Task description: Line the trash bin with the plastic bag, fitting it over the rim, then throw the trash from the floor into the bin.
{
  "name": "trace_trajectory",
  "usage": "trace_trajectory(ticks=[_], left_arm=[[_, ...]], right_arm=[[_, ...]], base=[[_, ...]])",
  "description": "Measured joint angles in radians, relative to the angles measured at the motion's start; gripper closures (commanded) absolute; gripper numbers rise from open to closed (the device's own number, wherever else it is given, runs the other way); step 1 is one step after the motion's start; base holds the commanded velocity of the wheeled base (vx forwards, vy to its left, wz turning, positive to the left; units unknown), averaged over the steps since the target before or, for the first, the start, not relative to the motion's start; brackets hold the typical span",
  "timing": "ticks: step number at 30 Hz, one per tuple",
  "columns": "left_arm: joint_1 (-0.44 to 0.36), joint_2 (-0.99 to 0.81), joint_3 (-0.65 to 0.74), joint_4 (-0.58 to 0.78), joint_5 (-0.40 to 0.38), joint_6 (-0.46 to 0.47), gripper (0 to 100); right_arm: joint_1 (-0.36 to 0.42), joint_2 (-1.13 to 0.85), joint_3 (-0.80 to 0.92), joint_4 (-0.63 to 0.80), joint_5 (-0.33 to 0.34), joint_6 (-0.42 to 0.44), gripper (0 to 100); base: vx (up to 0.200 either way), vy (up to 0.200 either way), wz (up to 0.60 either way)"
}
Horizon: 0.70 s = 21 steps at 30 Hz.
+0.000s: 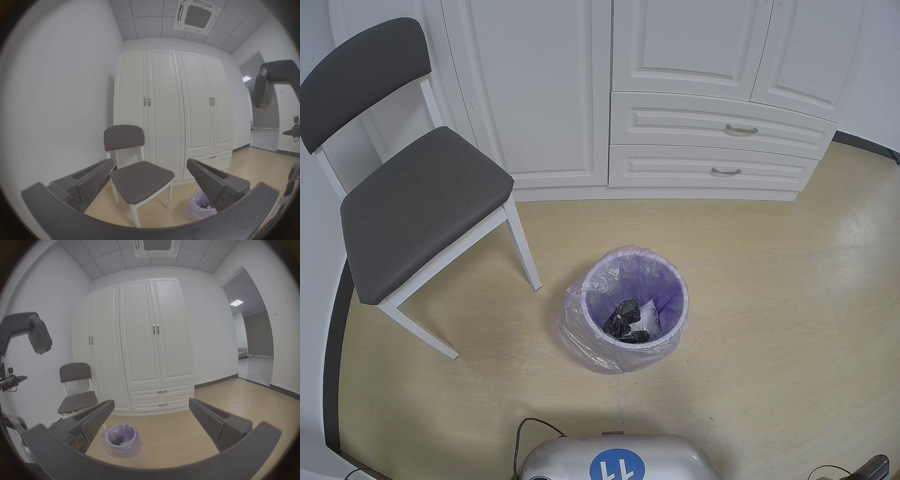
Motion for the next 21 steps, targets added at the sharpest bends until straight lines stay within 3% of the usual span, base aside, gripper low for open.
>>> trace_trajectory(ticks=[21], left_arm=[[0.007,-0.02,0.264,-0.02,0.008,0.0,0]], right_arm=[[0.0,0.0,0.226,-0.188,-0.004,-0.106,0]], base=[[0.0,0.0,0.0]])
